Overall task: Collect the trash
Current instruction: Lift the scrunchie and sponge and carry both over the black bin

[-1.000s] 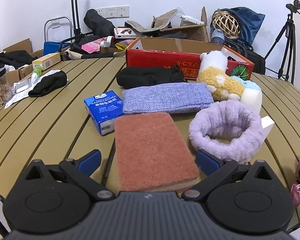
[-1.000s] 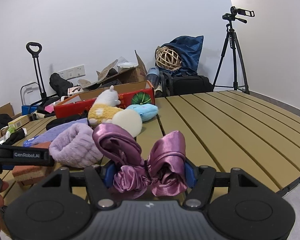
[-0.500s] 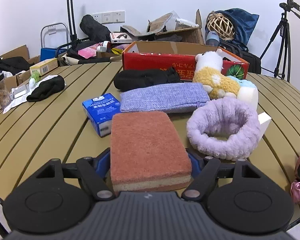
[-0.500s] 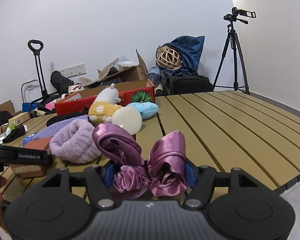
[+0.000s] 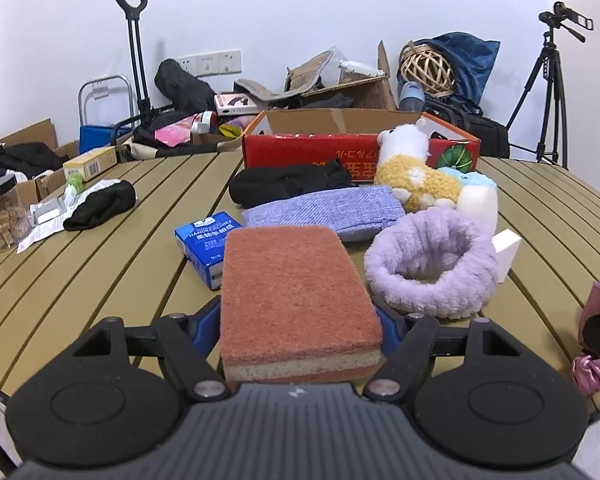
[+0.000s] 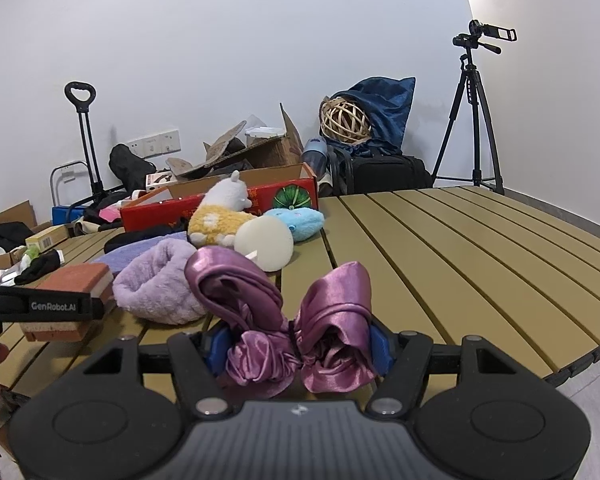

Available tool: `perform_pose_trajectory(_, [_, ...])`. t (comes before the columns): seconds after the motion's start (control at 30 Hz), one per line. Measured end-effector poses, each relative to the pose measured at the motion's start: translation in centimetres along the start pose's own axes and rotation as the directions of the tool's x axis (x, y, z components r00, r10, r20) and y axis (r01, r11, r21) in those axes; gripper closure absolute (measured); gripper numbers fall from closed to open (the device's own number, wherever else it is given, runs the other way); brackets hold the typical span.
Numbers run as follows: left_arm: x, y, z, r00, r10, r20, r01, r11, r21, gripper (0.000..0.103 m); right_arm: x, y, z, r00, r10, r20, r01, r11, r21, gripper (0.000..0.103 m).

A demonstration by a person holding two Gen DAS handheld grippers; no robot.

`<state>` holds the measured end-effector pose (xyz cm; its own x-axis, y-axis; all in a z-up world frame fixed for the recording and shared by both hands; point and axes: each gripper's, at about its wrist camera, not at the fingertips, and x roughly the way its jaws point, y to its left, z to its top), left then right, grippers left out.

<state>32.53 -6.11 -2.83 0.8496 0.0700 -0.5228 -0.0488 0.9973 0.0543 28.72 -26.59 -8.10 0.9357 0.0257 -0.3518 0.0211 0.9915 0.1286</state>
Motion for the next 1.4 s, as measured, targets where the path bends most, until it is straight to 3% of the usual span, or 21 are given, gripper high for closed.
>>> perform_pose_trajectory(0.57, [-6.9, 1.1, -3.0, 0.993, -0.061, 0.103, 0.054, 0.996, 0.065, 0.028, -4.3, 0.4, -0.9, 0.998, 0.038, 0.042, -0.037, 0.999, -0.024, 0.038])
perform_pose_trajectory(0.9, [-11.2, 2.3, -6.6, 0.986, -0.102, 0.134, 0.087, 0.990, 0.108, 0.028, -8.7, 1.4, -3.5, 0.998, 0.028, 0.065, -0.022, 0.996, -0.091, 0.038])
perform_pose_trajectory(1.2, [-14.5, 3.4, -9.7, 0.987, -0.102, 0.123, 0.080, 0.982, 0.169, 0.028, -11.5, 2.1, -7.4, 0.998, 0.051, -0.032, -0.055, 0.989, -0.135, 0.038])
perform_pose_trajectory(1.4, [-15.6, 4.1, -12.4, 0.993, -0.088, 0.073, 0.071, 0.974, 0.214, 0.028, -12.5, 2.4, -9.4, 0.991, 0.062, -0.115, -0.077, 0.988, -0.133, 0.038])
